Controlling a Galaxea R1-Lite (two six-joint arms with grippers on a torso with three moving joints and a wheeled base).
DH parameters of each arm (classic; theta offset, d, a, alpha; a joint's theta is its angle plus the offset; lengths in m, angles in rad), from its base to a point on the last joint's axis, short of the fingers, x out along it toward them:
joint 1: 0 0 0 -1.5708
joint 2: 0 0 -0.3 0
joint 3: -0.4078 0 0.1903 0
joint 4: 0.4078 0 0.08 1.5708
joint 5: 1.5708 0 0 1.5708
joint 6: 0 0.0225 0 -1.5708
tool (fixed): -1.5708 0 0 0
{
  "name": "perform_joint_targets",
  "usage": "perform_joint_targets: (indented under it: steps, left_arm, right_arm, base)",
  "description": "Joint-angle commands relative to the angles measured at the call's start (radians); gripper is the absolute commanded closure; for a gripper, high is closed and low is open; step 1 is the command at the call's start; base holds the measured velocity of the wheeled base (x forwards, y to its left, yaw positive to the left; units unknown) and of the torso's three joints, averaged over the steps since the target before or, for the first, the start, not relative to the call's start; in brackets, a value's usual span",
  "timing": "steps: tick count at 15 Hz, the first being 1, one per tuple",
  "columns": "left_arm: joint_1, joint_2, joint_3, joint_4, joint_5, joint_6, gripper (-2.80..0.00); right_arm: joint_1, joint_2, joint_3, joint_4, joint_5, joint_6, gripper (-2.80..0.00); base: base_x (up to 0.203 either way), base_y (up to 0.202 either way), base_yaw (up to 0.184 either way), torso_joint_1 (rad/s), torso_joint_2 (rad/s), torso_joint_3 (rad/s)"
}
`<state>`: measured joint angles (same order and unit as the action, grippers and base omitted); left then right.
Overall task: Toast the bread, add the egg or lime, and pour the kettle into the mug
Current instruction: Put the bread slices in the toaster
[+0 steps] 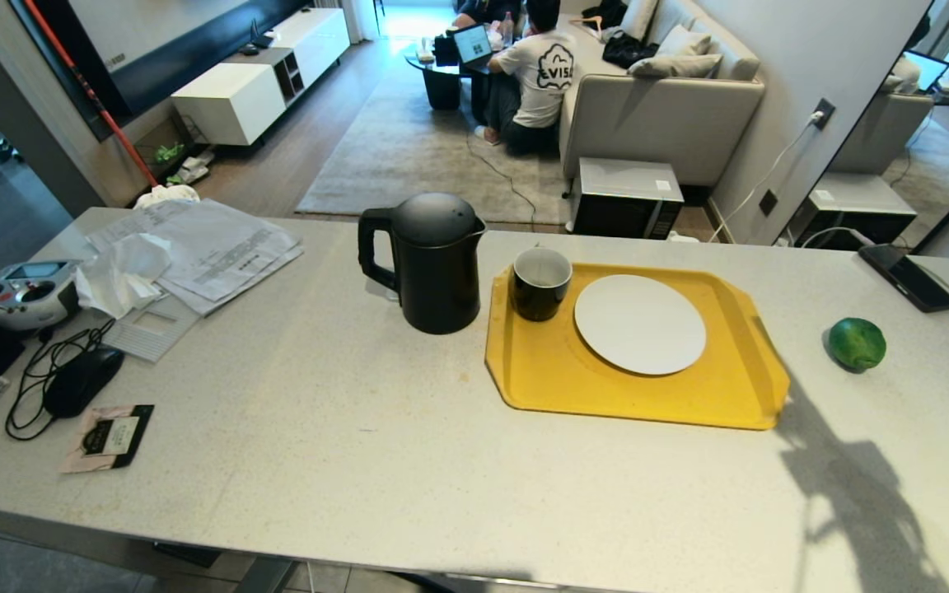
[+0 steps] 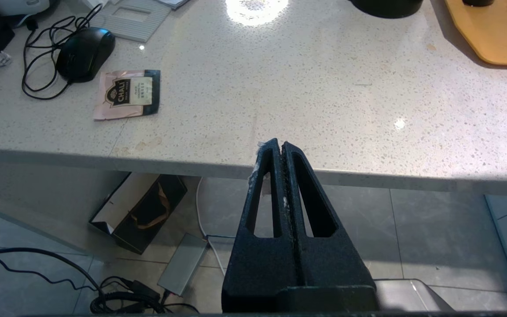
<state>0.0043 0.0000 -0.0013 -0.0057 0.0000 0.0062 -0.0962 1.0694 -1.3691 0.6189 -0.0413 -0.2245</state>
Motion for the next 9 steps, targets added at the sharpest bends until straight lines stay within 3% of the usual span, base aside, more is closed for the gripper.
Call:
perform_joint_targets:
  steps: [1, 9]
  left_arm:
    - [0.000, 0.002, 0.000, 0.000, 0.000, 0.000, 0.00]
    - [0.000, 0.002, 0.000, 0.000, 0.000, 0.000, 0.00]
  right_arm:
    - [0.000, 0.001, -0.001, 0.001, 0.000, -0.009, 0.00]
    - [-0.010, -0.006, 0.001, -0.001, 0.000, -0.012, 0.00]
  base:
    - [0.000, 0.000, 0.000, 0.088, -0.16, -0.075]
    - [0.000, 0.000, 0.000, 0.077, -0.15, -0.067]
